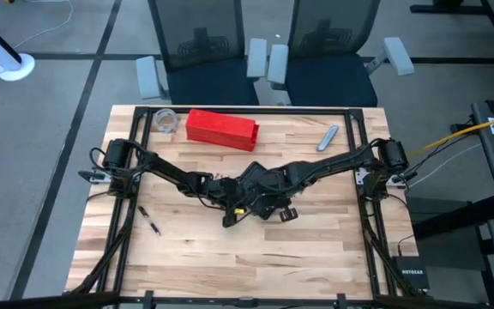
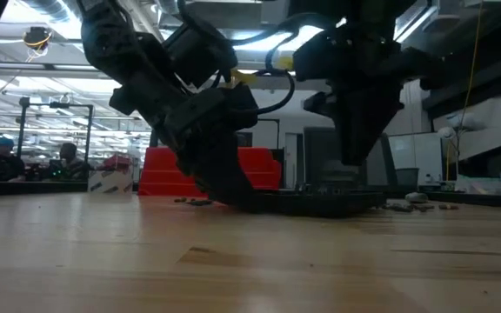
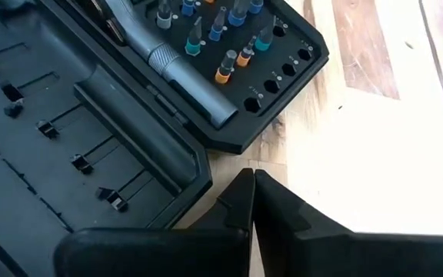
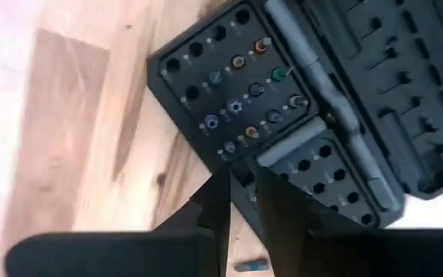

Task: Prefit tool cases
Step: Remove the screwdriver bit from the tool case

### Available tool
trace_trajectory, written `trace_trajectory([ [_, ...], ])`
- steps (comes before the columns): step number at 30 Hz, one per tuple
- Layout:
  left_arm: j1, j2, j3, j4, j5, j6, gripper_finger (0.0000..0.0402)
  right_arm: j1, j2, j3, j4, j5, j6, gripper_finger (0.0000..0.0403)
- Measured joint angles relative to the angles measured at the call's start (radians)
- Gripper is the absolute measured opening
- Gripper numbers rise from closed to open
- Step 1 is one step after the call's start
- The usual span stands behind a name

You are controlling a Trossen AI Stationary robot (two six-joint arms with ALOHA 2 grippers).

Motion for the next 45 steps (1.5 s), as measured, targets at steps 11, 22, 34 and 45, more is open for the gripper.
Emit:
trace_trajectory([
  [11, 0.0, -0.002, 0.0, -0.008, 0.001, -0.023, 0.0, -0.015, 0.001, -0.057, 0.088, -0.09, 0.033, 0.0065],
  [22, 0.003, -0.003, 0.0, -0.016, -0.021, -0.05, 0.0, -0.016, 0.002, -0.086, 0.151, -0.08, 0.048, 0.0065],
  [34, 0.011, -0.003, 0.0, -0.018, -0.025, -0.053, 0.0, -0.015, 0.002, -0.15, 0.179, -0.085, 0.069, 0.0065],
  [45, 0.011, -0.003, 0.0, -0.018, -0.026, -0.053, 0.0, -0.015, 0.002, -0.13, 0.216, -0.072, 0.092, 0.0065],
])
